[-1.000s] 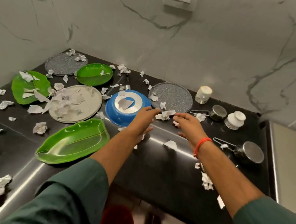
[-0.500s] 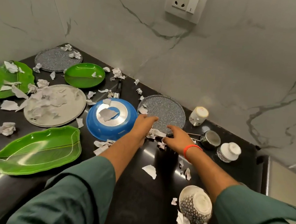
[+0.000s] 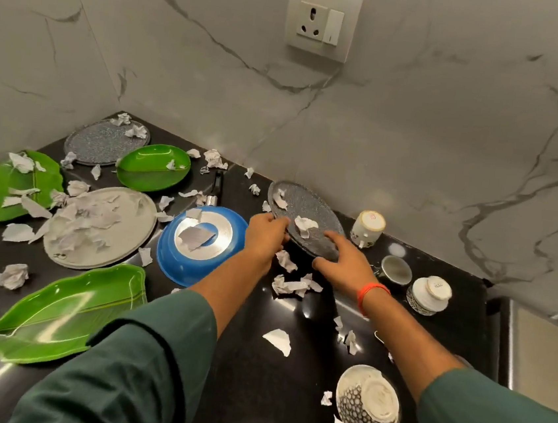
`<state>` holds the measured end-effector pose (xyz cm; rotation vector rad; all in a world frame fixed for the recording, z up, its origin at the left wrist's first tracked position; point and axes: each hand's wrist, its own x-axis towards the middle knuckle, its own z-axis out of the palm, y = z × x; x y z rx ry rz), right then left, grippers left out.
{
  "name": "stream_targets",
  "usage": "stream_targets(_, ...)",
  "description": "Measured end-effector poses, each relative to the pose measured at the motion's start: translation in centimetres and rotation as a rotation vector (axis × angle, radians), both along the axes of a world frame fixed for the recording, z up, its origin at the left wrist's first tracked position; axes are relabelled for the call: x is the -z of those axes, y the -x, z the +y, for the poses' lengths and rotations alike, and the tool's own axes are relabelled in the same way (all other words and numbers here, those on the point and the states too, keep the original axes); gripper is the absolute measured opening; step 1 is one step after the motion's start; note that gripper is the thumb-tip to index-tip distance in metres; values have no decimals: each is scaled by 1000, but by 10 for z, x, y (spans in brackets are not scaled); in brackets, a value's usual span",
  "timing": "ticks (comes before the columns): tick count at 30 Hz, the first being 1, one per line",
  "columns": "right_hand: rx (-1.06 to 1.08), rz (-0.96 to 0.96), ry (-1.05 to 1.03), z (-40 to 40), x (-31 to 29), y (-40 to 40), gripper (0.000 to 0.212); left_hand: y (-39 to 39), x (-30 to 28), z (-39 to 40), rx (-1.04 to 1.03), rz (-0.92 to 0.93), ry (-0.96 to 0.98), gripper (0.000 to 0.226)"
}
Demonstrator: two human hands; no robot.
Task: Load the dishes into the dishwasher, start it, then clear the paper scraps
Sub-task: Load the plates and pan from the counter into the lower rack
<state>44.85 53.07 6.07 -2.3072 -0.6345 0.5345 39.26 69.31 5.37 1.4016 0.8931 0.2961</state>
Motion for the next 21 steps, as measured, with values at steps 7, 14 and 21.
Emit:
stream_targets(7, 293, 35, -204, -13, -15, 1, 62, 21, -62, 31, 124, 16, -992, 38)
stream_targets(14, 332, 32, -271, -6, -32, 19, 66, 52, -100, 46, 146, -47, -1221, 30)
stream_targets(21, 570, 314, -541, -1, -50, 57, 78, 100, -117, 38, 152, -237, -473, 32)
